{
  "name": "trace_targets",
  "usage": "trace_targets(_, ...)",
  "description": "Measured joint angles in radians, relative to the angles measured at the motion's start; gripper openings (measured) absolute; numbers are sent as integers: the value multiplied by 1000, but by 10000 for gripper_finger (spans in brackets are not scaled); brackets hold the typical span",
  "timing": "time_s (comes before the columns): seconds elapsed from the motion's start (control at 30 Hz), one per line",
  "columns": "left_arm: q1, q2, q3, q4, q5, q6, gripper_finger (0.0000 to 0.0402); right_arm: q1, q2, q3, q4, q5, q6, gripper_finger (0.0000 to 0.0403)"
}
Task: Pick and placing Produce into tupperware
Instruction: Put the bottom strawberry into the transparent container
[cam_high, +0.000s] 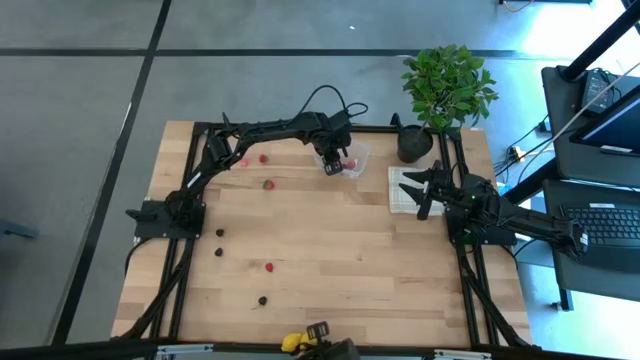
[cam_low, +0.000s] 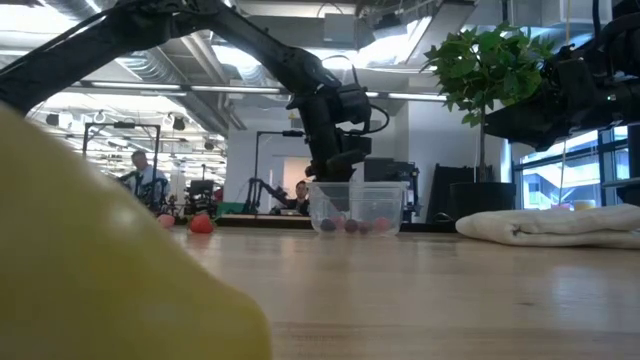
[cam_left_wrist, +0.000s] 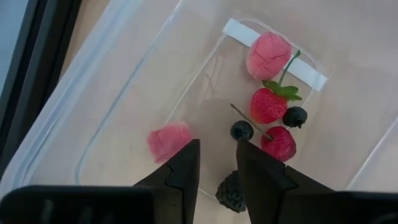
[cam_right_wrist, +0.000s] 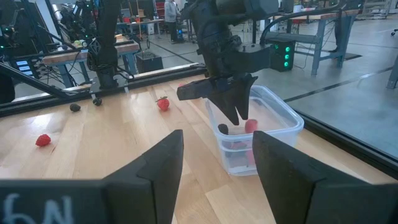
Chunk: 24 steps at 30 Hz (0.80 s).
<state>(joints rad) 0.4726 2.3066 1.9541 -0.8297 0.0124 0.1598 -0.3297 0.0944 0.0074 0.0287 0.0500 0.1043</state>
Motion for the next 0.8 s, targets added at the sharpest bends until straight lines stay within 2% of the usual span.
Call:
trace_targets(0.2, -2, -43, 52, -53, 5, 38, 84, 0, 0, 0, 0, 0, 0, 195)
trace_targets(0.63, -9, -334, 65, -235, 15, 112, 63, 0, 3, 0, -2, -1, -1, 195)
trace_targets(0.8, -2, -424, 46, -341, 13, 74, 68, 0, 15, 0, 0, -1, -1, 195)
